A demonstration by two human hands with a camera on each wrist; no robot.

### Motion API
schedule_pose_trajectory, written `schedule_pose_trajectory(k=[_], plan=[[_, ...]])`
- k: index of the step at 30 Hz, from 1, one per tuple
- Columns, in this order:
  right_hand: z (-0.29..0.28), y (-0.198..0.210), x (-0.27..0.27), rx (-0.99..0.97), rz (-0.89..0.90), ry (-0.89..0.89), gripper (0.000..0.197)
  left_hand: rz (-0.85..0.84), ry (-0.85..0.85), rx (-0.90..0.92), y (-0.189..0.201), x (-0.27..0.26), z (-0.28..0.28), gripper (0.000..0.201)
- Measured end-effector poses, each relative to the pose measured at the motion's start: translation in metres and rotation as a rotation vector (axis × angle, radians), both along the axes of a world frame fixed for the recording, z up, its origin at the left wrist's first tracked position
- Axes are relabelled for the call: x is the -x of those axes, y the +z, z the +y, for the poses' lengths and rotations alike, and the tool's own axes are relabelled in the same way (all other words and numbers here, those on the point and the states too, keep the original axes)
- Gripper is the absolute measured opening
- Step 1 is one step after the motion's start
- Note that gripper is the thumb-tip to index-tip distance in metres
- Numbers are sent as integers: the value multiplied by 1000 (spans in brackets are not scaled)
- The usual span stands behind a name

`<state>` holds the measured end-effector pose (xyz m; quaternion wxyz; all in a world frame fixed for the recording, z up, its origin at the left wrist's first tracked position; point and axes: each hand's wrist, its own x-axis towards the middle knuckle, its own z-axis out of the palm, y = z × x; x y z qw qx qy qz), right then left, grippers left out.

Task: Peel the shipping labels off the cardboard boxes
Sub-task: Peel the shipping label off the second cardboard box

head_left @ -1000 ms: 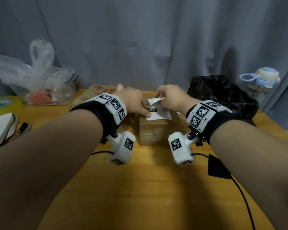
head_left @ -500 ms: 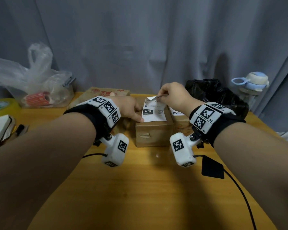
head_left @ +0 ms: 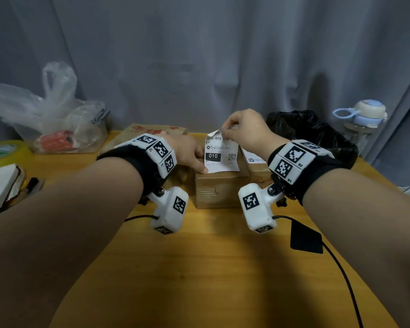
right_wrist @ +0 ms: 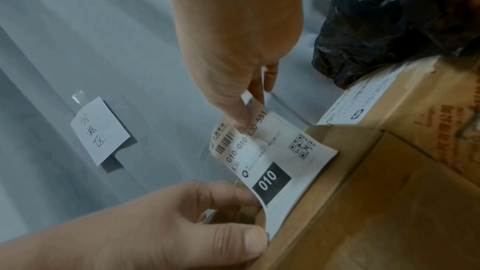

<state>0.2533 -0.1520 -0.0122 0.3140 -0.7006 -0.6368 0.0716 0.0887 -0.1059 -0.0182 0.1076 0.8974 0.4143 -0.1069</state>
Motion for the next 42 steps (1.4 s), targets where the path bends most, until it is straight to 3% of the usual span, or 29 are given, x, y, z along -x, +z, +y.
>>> schedule_pose_trajectory(k=[5,13,19,23,26,29,33,36,37,40,42], plan=[[-1,0,3,-29,96,-27,26,34,-18,-7,1,3,-1,66],[-1,0,1,-106,173,-35,22,19,26,1,0,3,-6,66],[-6,-7,-4,-3,131,36,35,160,-23,-202,-18,3,-6,86],[-13,-19,-9,78,49,66,39,146,-16,-277,-22,5,-13,79],[-22,-28,-9,162,111,170,30,121,-12,-283,-21,2,-15,74],[-28,-32,-7,165,200,160,45,89,10,-250,-18,0,-14,67],[-26,-38,-7,132,66,85,15,43,36,-188,-14,0,-8,75],[-23,-38,-5,176,16,75,45,-6,37,-138,-14,4,-7,74],[-21,-36,-3,194,-38,67,47,-6,39,-149,-14,5,-7,73],[-10,-30,2,214,-214,27,19,12,41,-168,-15,5,-8,74],[-8,-25,4,216,-233,-4,12,17,36,-157,-14,4,-7,73]])
